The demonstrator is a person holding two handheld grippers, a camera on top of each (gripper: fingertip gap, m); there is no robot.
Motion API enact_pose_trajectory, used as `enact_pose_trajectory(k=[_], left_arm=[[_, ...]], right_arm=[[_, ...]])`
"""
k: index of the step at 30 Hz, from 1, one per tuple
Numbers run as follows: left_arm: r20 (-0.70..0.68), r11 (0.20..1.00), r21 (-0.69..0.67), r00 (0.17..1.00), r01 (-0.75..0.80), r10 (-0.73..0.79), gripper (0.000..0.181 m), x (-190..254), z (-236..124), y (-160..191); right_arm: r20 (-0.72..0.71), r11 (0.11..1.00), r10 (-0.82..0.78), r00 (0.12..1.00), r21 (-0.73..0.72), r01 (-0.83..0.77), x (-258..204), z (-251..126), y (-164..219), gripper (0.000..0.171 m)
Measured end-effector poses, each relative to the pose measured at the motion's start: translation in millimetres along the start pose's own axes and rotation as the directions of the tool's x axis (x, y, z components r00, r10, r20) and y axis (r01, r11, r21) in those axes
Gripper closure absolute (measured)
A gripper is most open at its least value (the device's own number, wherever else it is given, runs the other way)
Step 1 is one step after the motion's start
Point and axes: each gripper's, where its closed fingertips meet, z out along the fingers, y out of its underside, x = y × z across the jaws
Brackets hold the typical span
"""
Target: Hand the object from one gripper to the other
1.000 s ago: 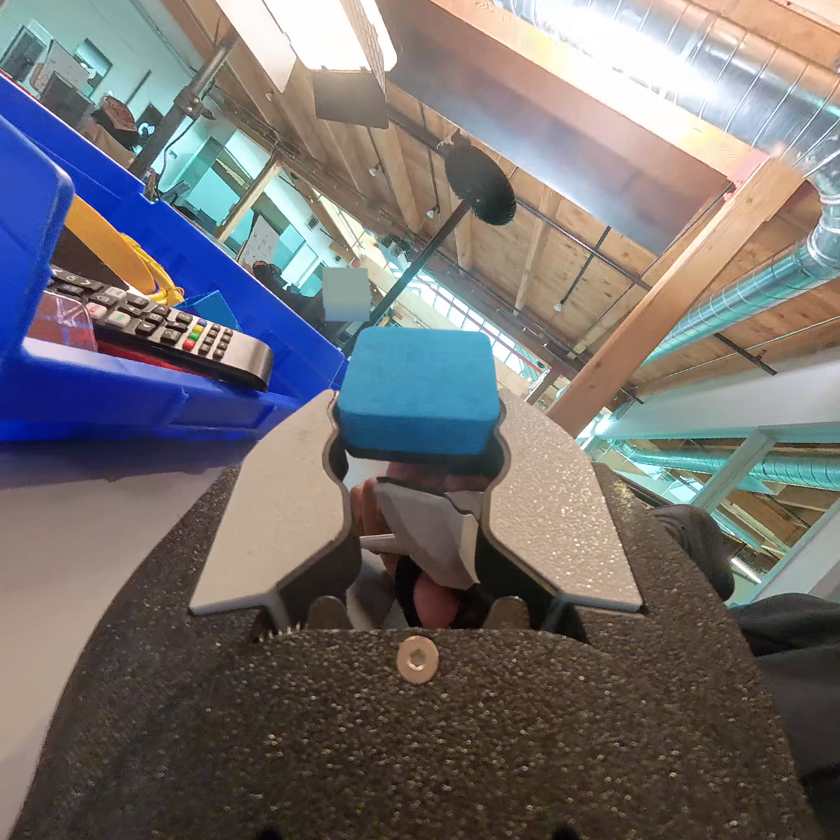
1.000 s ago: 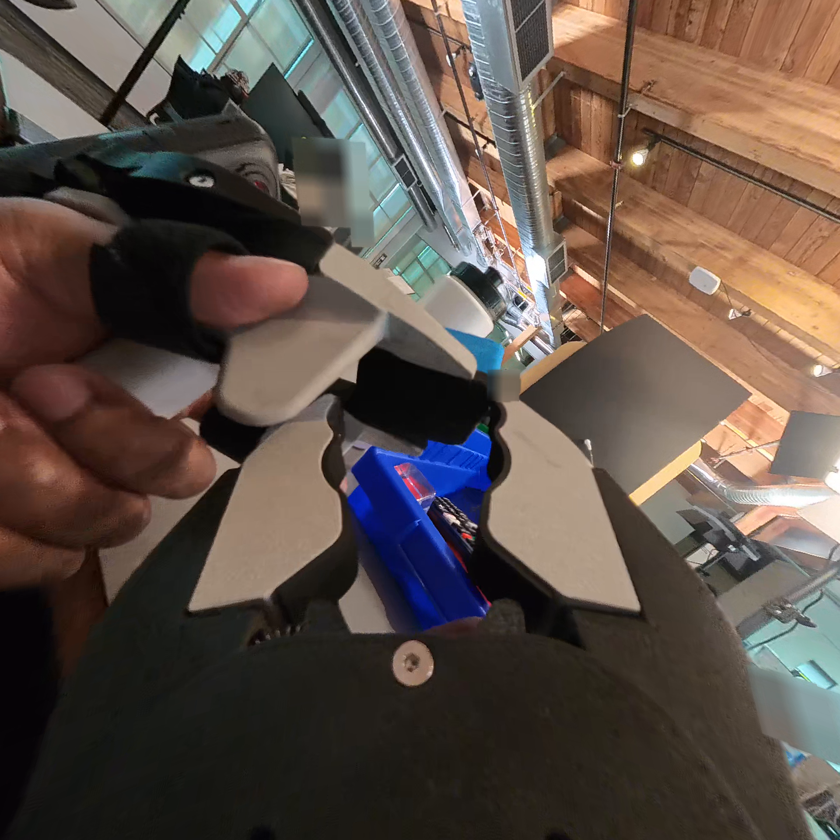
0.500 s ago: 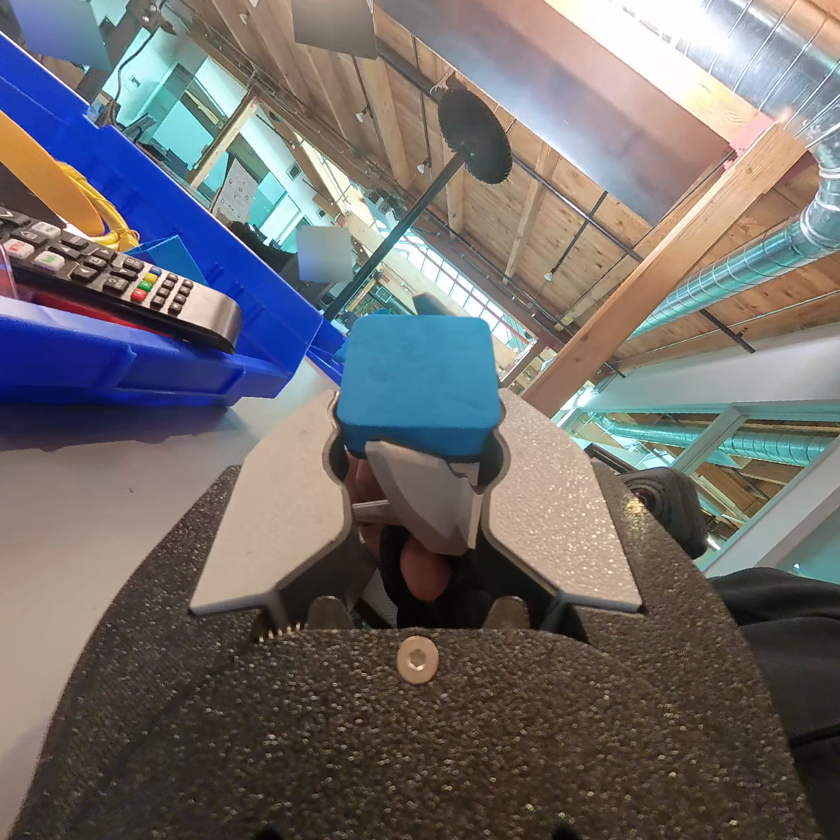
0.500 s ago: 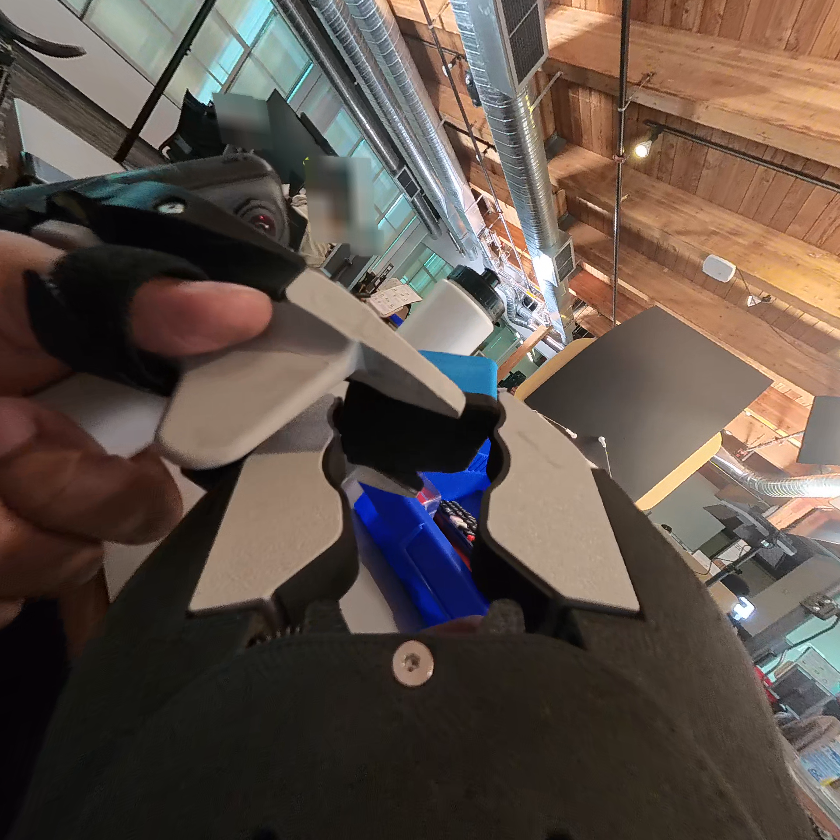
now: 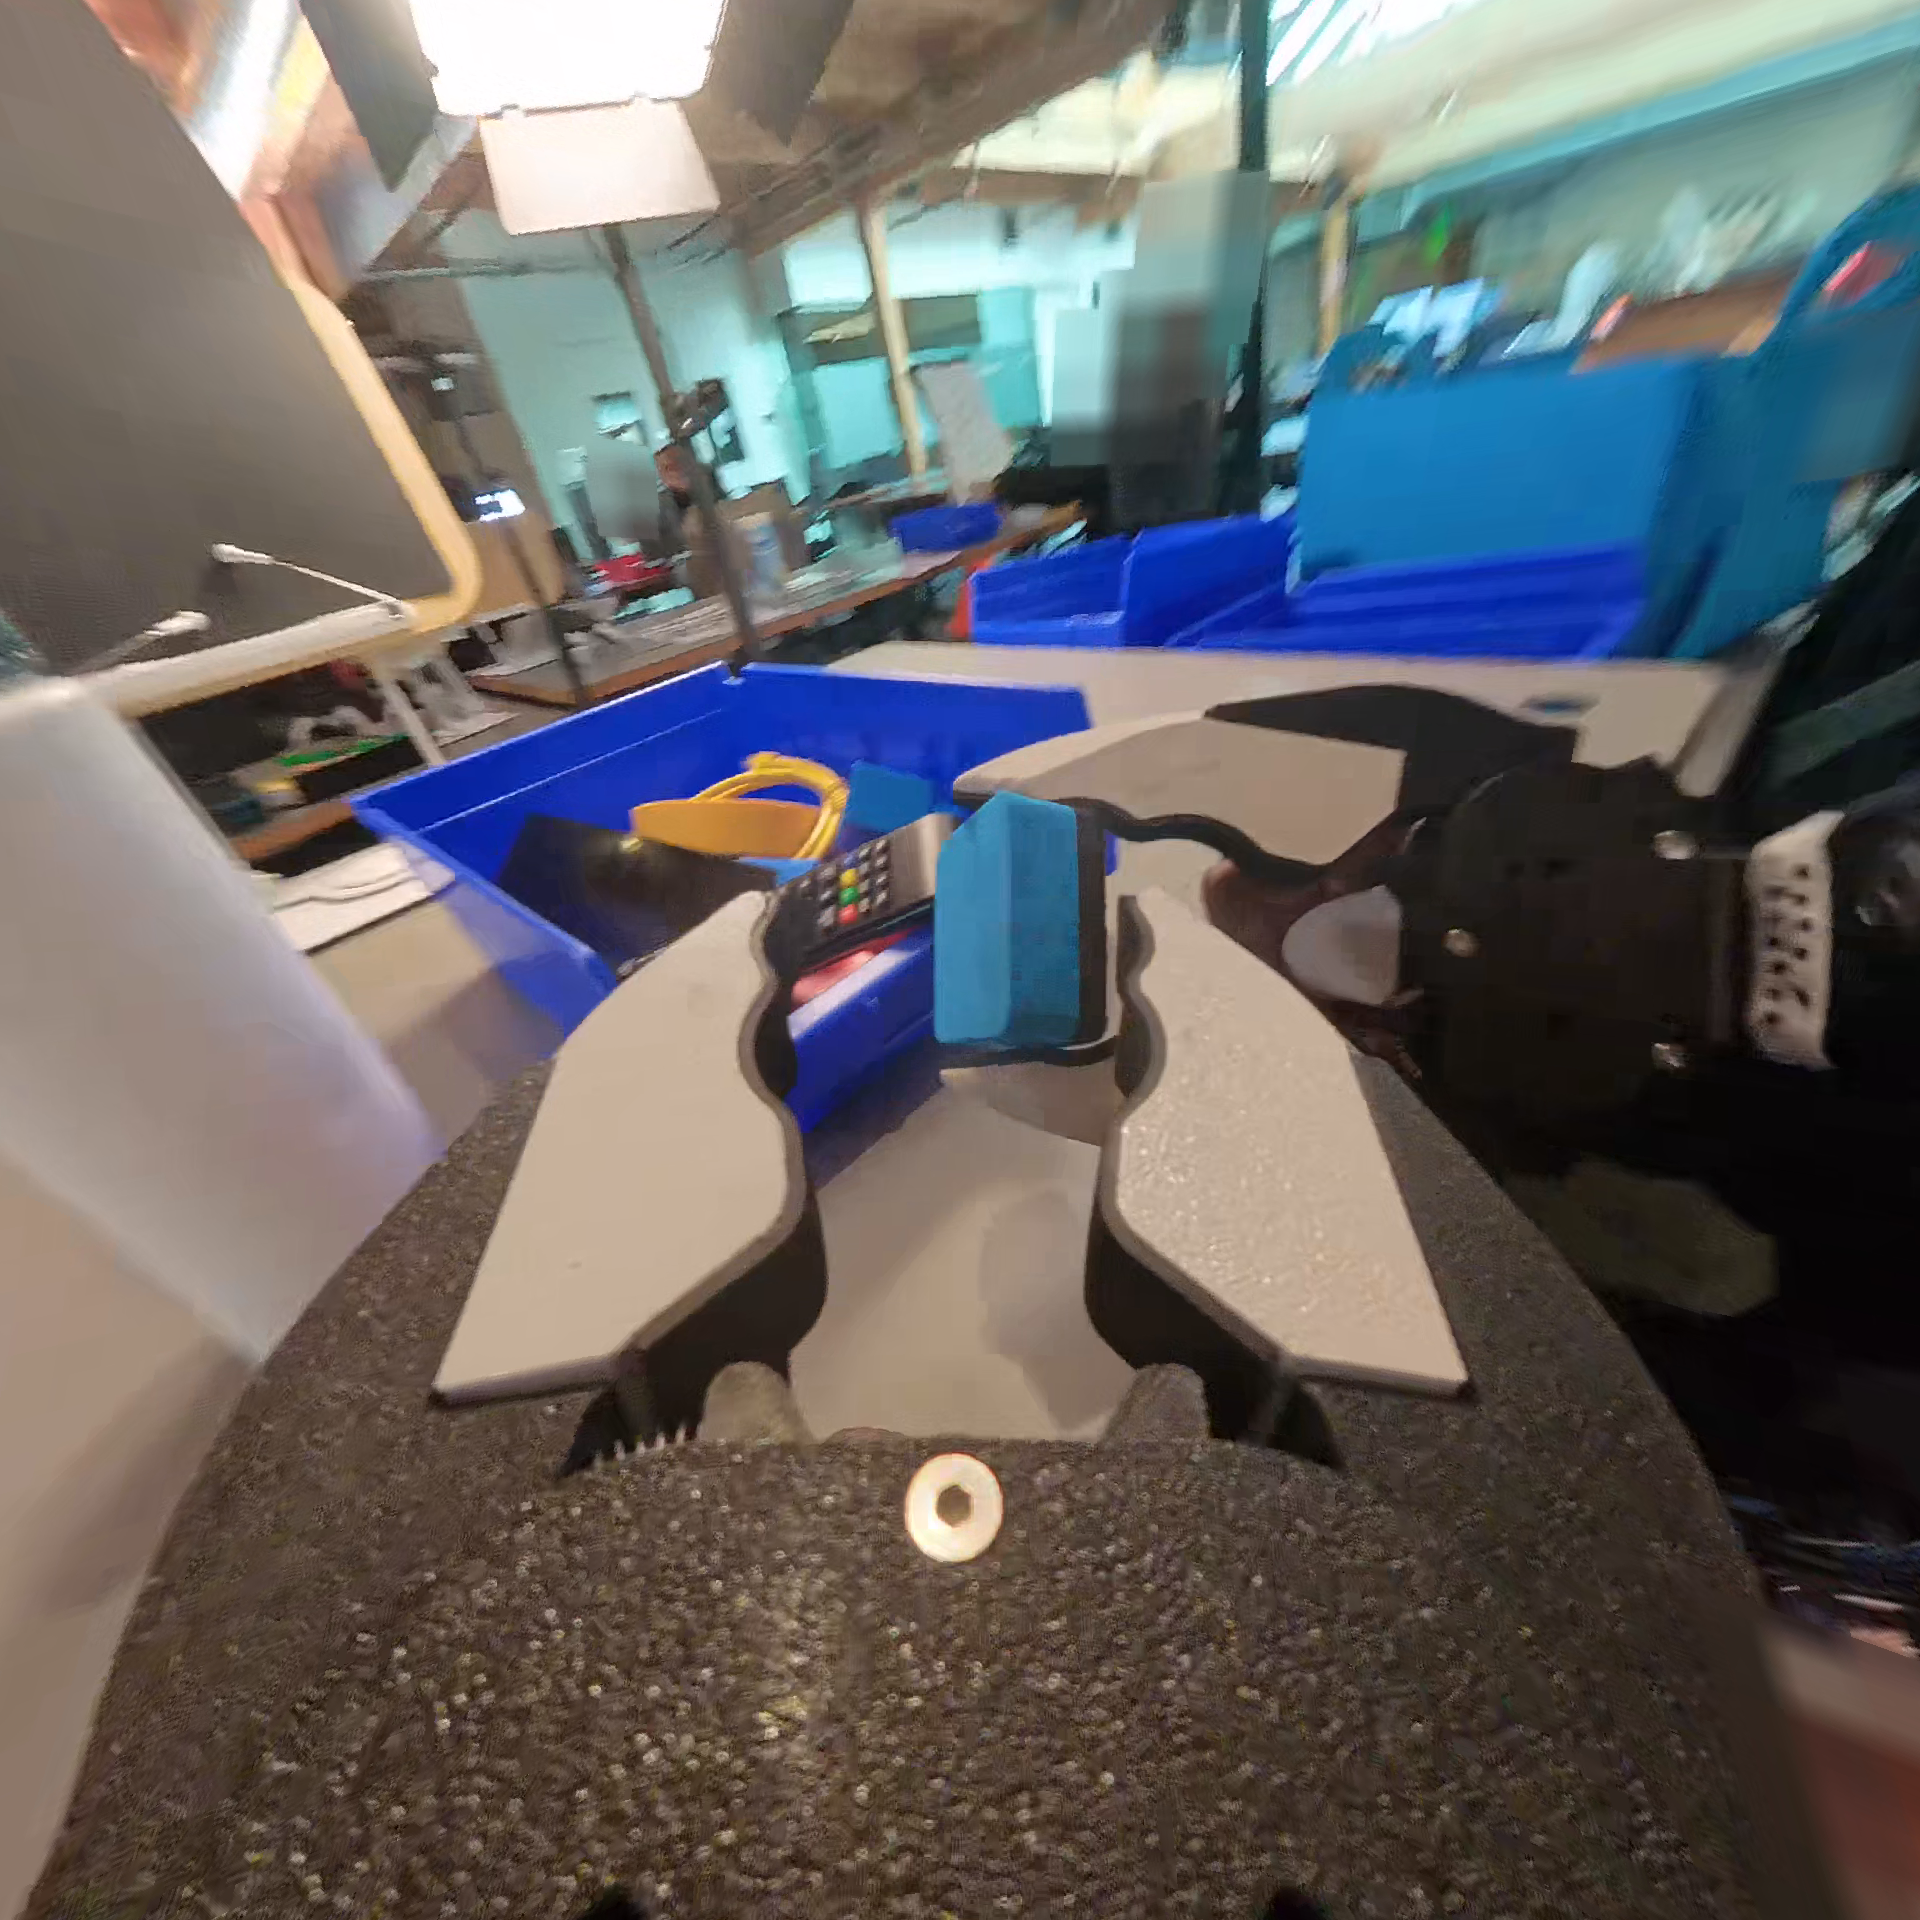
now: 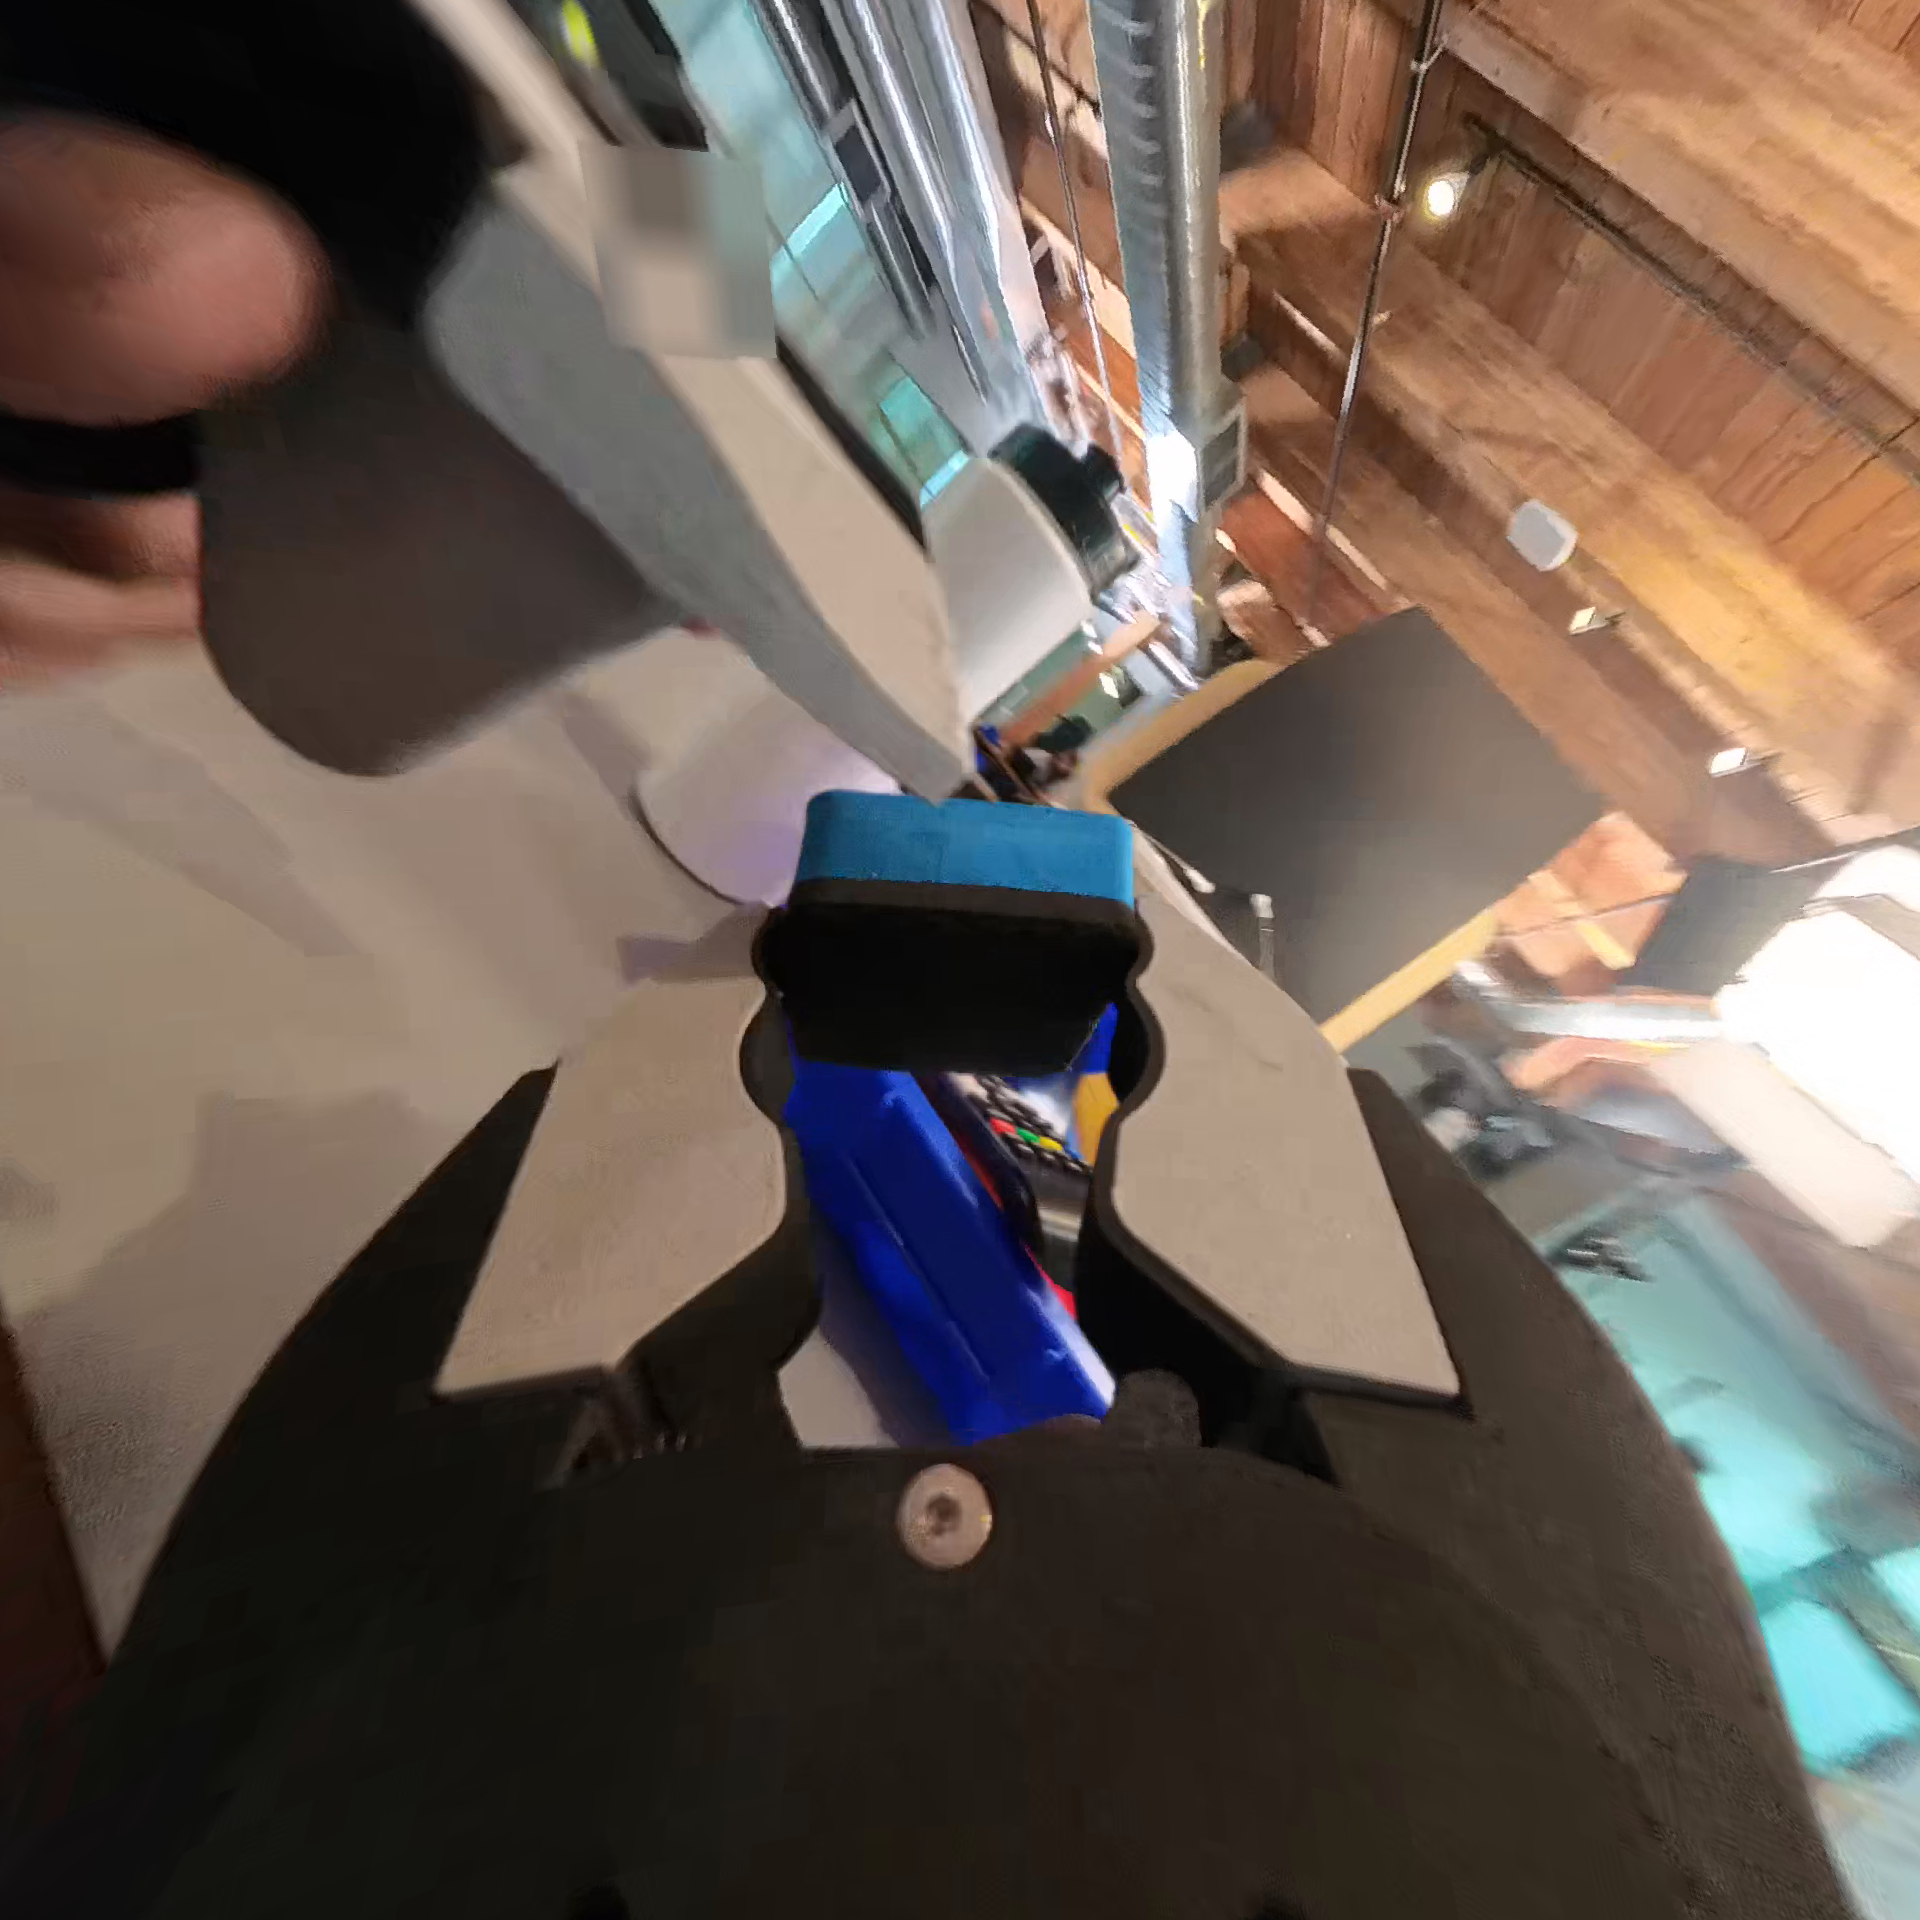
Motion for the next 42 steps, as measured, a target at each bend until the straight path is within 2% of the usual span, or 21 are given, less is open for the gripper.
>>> enact_pose_trajectory(k=[3, 5, 7, 10, 13, 15, 17, 20, 22, 24, 26, 28, 30, 32, 34, 35, 37, 39, 40, 42], left_arm=[[0.041, 0.982, -0.130, 0.989, -0.134, 0.141, 0.126, 7.8, 6.4, 18.0], [0.054, 0.959, -0.220, 0.979, -0.178, 0.194, 0.133, 10.6, 11.3, 34.2], [0.089, 0.949, -0.236, 0.968, -0.207, 0.234, 0.156, 8.0, 12.7, 39.6], [0.076, 0.984, -0.145, 0.991, -0.100, 0.112, 0.157, 8.8, 12.5, 29.0], [-0.014, 0.980, 0.011, 0.980, 0.200, -0.199, 0.157, 2.9, 7.7, 11.8], [-0.139, 0.882, 0.105, 0.885, 0.460, -0.445, 0.157, -2.9, 2.4, -1.0], [-0.307, 0.713, 0.134, 0.713, 0.688, -0.630, 0.158, -6.6, -3.0, -10.9], [-0.493, 0.472, 0.079, 0.446, 0.878, -0.747, 0.158, -13.0, -8.1, -15.7], [-0.543, 0.403, 0.089, 0.383, 0.911, -0.747, 0.157, -21.0, -12.0, -16.3], [-0.562, 0.462, 0.128, 0.448, 0.878, -0.695, 0.157, -22.9, -15.8, -18.7], [-0.554, 0.584, 0.182, 0.573, 0.791, -0.603, 0.157, -19.5, -20.6, -24.5], [-0.505, 0.737, 0.218, 0.720, 0.640, -0.476, 0.157, -10.7, -22.5, -25.5], [-0.450, 0.856, 0.217, 0.826, 0.470, -0.339, 0.157, 0.0, -20.5, -19.9], [-0.464, 0.898, 0.210, 0.848, 0.386, -0.256, 0.157, 13.0, -21.2, -19.3], [-0.489, 0.911, 0.220, 0.847, 0.349, -0.206, 0.157, 24.1, -22.1, -20.1], [-0.497, 0.918, 0.211, 0.846, 0.334, -0.194, 0.157, 28.3, -21.4, -18.8], [-0.494, 0.928, 0.208, 0.852, 0.311, -0.175, 0.157, 31.8, -20.6, -17.9], [-0.489, 0.928, 0.211, 0.855, 0.308, -0.173, 0.152, 31.3, -21.1, -17.6], [-0.457, 0.928, 0.206, 0.869, 0.311, -0.190, 0.148, 26.9, -18.4, -16.5], [-0.395, 0.925, 0.185, 0.887, 0.331, -0.238, 0.139, 15.8, -13.5, -13.4]], right_arm=[[-0.037, 0.974, -0.222, 0.974, -0.044, 0.220, -14.0, 2.7, 1.8, 0.112], [-0.041, 0.952, -0.306, 0.951, -0.042, 0.305, -21.8, 2.7, 0.1, 0.112], [-0.047, 0.946, -0.325, 0.945, -0.040, 0.323, -22.4, 2.4, -0.5, 0.113], [-0.059, 0.963, -0.268, 0.962, -0.007, 0.268, -16.2, 0.3, -4.6, 0.112], [-0.064, 0.991, -0.119, 0.991, 0.057, 0.123, -2.6, -4.9, -12.3, 0.114], [-0.069, 0.994, -0.014, 0.998, 0.107, 0.022, 8.5, -9.5, -17.4, 0.112], [-0.084, 0.990, 0.037, 0.996, 0.140, -0.025, 17.0, -12.7, -20.1, 0.111], [-0.077, 0.987, 0.011, 0.997, 0.159, 0.001, 14.2, -13.4, -22.8, 0.109], [-0.009, 0.983, 0.019, 1.000, 0.185, -0.017, 5.0, -14.1, -26.4, 0.109], [0.141, 0.967, 0.113, 0.984, 0.212, -0.141, -5.8, -16.1, -29.9, 0.115], [0.268, 0.925, 0.262, 0.927, 0.203, -0.320, -4.9, -18.2, -30.9, 0.116], [0.434, 0.832, 0.420, 0.797, 0.167, -0.529, -4.6, -23.4, -36.2, 0.116], [0.547, 0.725, 0.514, 0.661, 0.135, -0.675, 0.4, -30.0, -44.0, 0.113], [0.605, 0.664, 0.549, 0.577, 0.103, -0.740, 3.0, -33.9, -46.9, 0.117], [0.634, 0.645, 0.555, 0.539, 0.081, -0.760, 2.1, -35.5, -48.2, 0.119], [0.640, 0.645, 0.551, 0.536, 0.081, -0.760, 1.4, -36.2, -48.8, 0.121], [0.652, 0.652, 0.527, 0.546, 0.102, -0.751, 0.2, -39.8, -51.7, 0.136], [0.638, 0.671, 0.505, 0.582, 0.133, -0.729, 0.3, -40.8, -52.5, 0.138], [0.603, 0.699, 0.491, 0.629, 0.159, -0.698, 1.4, -38.9, -50.9, 0.139], [0.444, 0.790, 0.429, 0.786, 0.237, -0.565, 10.7, -32.6, -43.3, 0.142]])
